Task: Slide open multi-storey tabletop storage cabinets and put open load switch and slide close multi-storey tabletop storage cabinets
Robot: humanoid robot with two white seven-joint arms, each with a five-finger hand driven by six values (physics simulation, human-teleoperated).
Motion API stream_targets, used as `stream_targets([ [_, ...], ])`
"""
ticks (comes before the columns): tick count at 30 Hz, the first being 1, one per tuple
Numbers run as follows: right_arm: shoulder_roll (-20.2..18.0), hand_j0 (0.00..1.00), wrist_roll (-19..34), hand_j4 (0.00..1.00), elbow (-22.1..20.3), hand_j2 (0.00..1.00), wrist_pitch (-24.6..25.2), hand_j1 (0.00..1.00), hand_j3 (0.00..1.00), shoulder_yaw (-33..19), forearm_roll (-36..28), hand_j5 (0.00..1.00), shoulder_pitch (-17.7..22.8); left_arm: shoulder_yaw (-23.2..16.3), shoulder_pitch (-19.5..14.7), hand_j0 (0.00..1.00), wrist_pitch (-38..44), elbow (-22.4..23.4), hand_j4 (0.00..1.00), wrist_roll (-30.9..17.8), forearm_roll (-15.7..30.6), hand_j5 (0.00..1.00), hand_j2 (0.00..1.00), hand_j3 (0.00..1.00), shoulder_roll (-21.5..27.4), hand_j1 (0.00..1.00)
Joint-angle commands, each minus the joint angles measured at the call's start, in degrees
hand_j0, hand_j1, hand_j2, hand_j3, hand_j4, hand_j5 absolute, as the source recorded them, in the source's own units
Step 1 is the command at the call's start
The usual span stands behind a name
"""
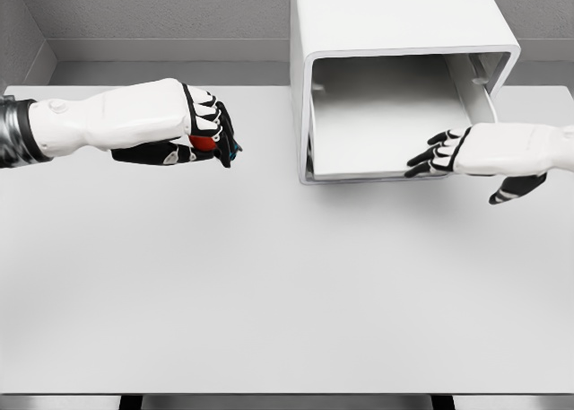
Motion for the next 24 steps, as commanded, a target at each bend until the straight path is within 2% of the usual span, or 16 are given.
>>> stream_targets([
  [1, -0.91, 1.0, 0.04, 1.0, -0.57, 1.0, -1.12, 1.0, 1.0, 0.52, -1.31, 1.0, 0.0, -0.03, -0.09, 0.45, 0.18, 0.19, 0.45, 0.03, 0.44, 0.45, 0.45, 0.45, -0.04, 0.45],
  [8, -3.73, 1.0, 0.04, 1.0, -0.66, 1.0, -1.12, 1.0, 1.0, 0.44, -1.57, 1.0, 1.06, 0.06, 0.0, 0.45, 0.18, 0.19, 0.45, 0.03, 1.14, 0.45, 0.45, 0.45, 0.13, 0.45],
  [15, -4.17, 1.0, -0.51, 1.0, -1.1, 1.0, -1.12, 1.0, 1.0, 0.17, -1.92, 1.0, 0.97, 0.06, 0.18, 0.45, 0.18, -0.25, 0.45, 0.03, 3.07, 0.45, 0.45, 0.45, 0.75, 0.45],
  [24, -5.57, 1.0, -0.6, 1.0, -1.19, 1.0, -1.12, 1.0, 1.0, 0.17, -1.92, 1.0, 0.97, -0.03, 0.09, 0.45, 0.18, 0.1, 0.45, 0.03, 2.81, 0.45, 0.45, 0.45, 0.66, 0.45],
])
